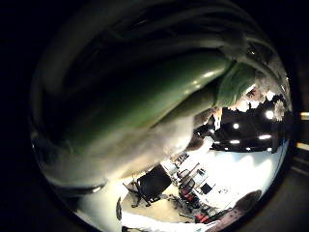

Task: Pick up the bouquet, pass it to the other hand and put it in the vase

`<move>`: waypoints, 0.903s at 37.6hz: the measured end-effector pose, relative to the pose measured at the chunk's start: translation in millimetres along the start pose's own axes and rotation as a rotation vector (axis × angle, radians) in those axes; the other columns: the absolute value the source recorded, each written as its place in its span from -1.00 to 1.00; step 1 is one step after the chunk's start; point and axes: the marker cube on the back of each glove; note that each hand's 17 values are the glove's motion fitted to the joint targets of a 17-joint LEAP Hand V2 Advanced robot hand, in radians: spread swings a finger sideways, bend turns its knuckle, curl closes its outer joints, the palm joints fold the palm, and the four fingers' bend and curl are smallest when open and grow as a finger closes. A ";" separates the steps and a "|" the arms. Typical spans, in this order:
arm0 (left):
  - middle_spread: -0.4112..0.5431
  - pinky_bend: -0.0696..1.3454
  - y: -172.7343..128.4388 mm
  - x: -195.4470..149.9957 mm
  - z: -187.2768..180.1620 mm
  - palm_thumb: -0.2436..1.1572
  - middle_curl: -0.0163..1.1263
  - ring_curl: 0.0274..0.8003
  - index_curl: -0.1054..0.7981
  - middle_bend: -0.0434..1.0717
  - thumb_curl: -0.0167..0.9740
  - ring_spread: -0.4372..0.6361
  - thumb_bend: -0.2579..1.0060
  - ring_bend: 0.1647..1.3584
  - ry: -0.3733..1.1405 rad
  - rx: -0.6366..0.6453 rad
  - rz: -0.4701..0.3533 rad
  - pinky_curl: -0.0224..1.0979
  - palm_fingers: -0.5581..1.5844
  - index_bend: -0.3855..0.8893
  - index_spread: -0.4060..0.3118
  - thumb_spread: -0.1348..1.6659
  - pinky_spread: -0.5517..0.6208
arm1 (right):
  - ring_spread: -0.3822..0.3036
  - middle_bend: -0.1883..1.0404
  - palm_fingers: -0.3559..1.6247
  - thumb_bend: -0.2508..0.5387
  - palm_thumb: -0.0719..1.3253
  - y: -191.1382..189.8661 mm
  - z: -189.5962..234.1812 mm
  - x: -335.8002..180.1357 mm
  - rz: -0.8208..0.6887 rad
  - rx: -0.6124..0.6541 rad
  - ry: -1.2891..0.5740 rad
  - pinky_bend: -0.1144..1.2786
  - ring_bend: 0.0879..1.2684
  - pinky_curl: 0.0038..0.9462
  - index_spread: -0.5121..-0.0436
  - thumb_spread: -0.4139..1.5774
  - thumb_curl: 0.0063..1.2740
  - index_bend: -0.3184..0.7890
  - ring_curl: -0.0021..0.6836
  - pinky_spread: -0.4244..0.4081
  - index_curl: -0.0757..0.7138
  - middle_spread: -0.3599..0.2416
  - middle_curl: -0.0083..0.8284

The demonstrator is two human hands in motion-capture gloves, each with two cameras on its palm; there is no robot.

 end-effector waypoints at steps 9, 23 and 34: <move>-0.91 -0.05 -69.6 -9.1 -14.2 0.57 0.03 0.17 0.39 0.39 0.37 -0.92 -0.62 0.08 -0.013 0.089 0.039 -0.17 0.84 0.19 -0.85 -0.45 -0.80 | -0.26 0.19 0.43 -0.47 0.11 -13.0 -34.5 6.0 -0.011 0.057 0.117 -0.03 0.05 -0.13 0.32 0.29 -0.05 -0.25 0.28 -0.37 0.36 -0.04 0.24; -0.90 -0.02 -119.0 -79.6 7.2 0.58 0.04 0.20 0.48 0.43 0.50 -0.92 -0.63 0.10 -0.011 0.122 -0.028 -0.17 0.83 0.20 -0.87 -0.49 -0.80 | -0.25 0.10 0.49 -0.42 0.12 -45.8 -49.7 34.0 0.006 0.073 0.082 -0.18 -0.05 -0.20 0.35 0.43 -0.15 -0.25 0.25 -0.27 0.16 0.02 0.18; -0.90 -0.01 -114.9 -119.7 18.8 0.57 0.04 0.20 0.52 0.43 0.56 -0.92 -0.64 0.11 0.045 0.178 0.018 -0.17 0.82 0.20 -0.88 -0.50 -0.80 | -0.23 0.08 0.50 -0.42 0.13 -47.8 -51.3 36.5 -0.123 0.024 -0.108 -0.24 -0.10 -0.22 0.35 0.45 -0.19 -0.23 0.25 -0.23 0.07 0.04 0.17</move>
